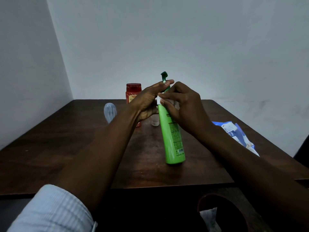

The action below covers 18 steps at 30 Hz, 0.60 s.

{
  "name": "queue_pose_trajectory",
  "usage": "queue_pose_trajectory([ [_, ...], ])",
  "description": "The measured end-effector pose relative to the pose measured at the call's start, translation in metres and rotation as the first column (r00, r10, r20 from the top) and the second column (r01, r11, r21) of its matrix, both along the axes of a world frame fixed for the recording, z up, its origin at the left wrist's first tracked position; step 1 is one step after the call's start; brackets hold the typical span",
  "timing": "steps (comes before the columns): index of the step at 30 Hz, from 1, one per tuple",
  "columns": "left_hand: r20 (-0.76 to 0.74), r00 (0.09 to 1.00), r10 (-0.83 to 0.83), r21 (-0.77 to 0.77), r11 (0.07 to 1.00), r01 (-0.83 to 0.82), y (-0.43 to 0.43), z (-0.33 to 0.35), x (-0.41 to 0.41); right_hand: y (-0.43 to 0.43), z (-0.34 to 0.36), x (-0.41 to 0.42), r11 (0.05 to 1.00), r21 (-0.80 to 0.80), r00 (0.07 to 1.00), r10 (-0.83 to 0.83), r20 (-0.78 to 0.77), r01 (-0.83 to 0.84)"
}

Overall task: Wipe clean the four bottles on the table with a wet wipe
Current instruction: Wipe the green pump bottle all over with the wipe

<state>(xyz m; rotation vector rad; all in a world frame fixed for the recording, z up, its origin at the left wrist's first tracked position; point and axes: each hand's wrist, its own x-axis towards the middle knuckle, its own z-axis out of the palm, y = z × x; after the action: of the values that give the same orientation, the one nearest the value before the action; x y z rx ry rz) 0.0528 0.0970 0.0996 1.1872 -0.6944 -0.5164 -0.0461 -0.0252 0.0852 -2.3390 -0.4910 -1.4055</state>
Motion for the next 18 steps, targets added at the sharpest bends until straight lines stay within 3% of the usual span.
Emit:
queue_pose_trajectory([
  [12,0.028,0.996,0.083,0.056,0.995,-0.084,0.000,-0.008,0.015,-0.008,-0.075,-0.067,0.962,-0.260,0.986,0.035,-0.166,-0.078],
  [16,0.043,0.997,0.070,0.082,0.994,-0.073,0.000,-0.005,0.014,-0.017,-0.097,-0.089,0.966,-0.205,0.935,0.076,-0.347,-0.155],
  [18,0.049,0.997,0.067,0.090,0.993,-0.071,-0.002,-0.004,0.013,-0.018,-0.102,-0.095,0.954,-0.265,0.952,0.058,-0.301,-0.142],
])
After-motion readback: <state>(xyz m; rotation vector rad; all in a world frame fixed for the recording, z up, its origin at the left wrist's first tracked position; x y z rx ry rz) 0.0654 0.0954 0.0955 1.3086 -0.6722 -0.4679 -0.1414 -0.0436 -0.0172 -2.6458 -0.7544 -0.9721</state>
